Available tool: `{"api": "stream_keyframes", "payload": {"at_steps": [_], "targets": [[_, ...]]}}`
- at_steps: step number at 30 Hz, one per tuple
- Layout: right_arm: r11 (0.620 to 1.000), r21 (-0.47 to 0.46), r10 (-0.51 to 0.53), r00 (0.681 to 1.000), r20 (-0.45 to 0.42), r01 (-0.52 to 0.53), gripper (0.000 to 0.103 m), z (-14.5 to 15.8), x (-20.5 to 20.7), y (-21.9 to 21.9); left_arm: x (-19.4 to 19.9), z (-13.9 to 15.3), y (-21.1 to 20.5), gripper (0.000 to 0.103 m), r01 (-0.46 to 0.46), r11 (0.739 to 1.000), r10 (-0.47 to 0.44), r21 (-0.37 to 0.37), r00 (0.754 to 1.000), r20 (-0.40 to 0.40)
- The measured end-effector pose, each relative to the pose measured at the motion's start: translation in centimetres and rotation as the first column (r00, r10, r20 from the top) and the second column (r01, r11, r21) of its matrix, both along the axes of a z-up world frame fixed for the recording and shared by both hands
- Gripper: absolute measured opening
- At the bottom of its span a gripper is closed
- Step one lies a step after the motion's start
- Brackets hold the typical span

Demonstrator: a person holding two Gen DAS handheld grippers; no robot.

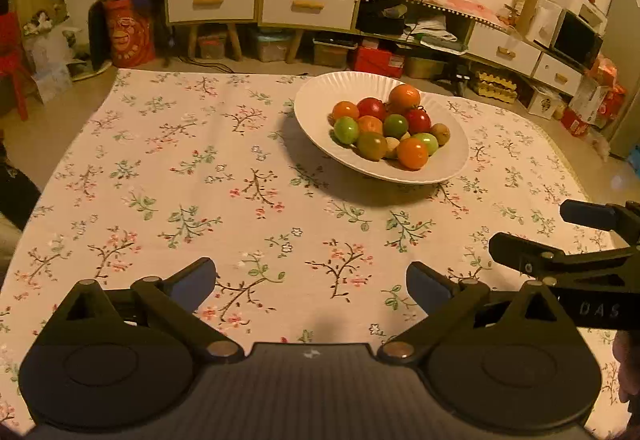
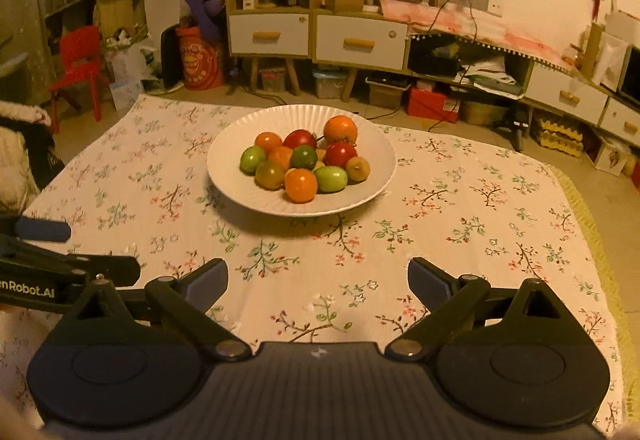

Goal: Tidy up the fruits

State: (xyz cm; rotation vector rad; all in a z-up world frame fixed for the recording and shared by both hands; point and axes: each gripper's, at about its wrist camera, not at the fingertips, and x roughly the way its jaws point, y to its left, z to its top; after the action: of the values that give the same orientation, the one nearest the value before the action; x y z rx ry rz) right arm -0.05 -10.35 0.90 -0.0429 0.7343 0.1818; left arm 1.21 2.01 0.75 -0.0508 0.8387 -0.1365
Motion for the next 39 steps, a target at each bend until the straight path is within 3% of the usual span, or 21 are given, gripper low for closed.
{"api": "stream_keyframes", "payload": {"at_steps": [18, 39], "targets": [[0.999, 0.014, -0.036, 0.997, -0.061, 0.037, 0.101, -0.17, -0.02, 0.42, -0.37, -0.23, -0.07, 0.096, -0.083, 0.995, 0.084, 0.047, 0.996, -0.040], [0.999, 0.011, -0.043, 0.996, -0.081, 0.044, 0.102, -0.13, -0.03, 0.58, -0.47, -0.19, -0.22, 0.096, -0.079, 0.996, 0.081, 0.048, 0.996, -0.046]]}}
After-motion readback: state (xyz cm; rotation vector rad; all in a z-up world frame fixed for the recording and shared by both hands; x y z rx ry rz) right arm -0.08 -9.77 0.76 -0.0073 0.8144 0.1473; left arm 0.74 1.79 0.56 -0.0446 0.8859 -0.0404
